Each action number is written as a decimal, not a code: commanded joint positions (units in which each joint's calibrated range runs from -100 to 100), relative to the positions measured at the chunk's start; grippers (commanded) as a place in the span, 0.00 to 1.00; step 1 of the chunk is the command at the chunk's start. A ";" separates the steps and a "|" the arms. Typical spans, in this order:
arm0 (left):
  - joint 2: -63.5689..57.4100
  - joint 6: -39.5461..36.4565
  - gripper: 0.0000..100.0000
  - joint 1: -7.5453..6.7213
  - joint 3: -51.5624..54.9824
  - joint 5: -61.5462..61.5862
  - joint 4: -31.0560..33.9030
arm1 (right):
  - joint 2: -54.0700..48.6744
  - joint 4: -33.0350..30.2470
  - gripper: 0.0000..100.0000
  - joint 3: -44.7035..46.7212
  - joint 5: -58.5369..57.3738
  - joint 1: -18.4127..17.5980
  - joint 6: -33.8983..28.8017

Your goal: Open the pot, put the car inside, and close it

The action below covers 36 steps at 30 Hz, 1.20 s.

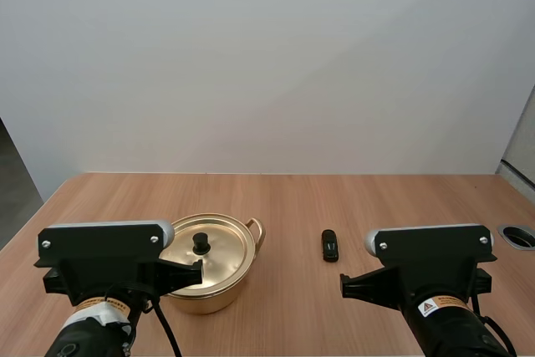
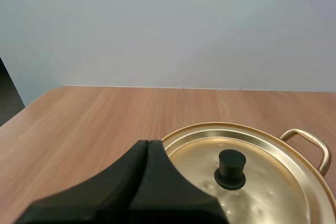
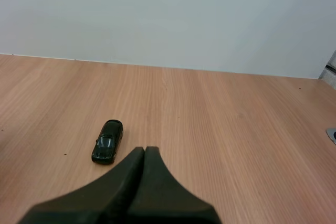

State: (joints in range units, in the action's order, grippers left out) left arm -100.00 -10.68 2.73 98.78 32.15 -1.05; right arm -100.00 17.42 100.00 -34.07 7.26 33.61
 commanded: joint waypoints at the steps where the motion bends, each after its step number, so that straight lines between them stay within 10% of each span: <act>1: 0.00 -0.01 0.00 -0.02 -0.19 -0.03 0.63 | 0.00 -0.02 0.00 0.00 1.94 0.03 -0.01; 20: 0.00 5.33 0.00 1.75 -42.96 26.19 12.84 | 0.00 -8.86 0.00 -48.12 -25.18 0.36 -5.64; 29: 18.23 36.01 0.00 1.22 -47.76 44.22 -15.46 | 15.89 1.20 0.00 -48.79 -34.84 -0.81 12.16; 36: 40.37 42.84 0.00 1.22 -48.19 61.19 -17.06 | 33.70 1.67 0.00 -48.79 -41.93 -1.09 13.49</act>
State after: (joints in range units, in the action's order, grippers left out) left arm -75.86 15.75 3.95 50.64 80.17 -10.14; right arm -76.95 18.72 51.25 -73.56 6.19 45.39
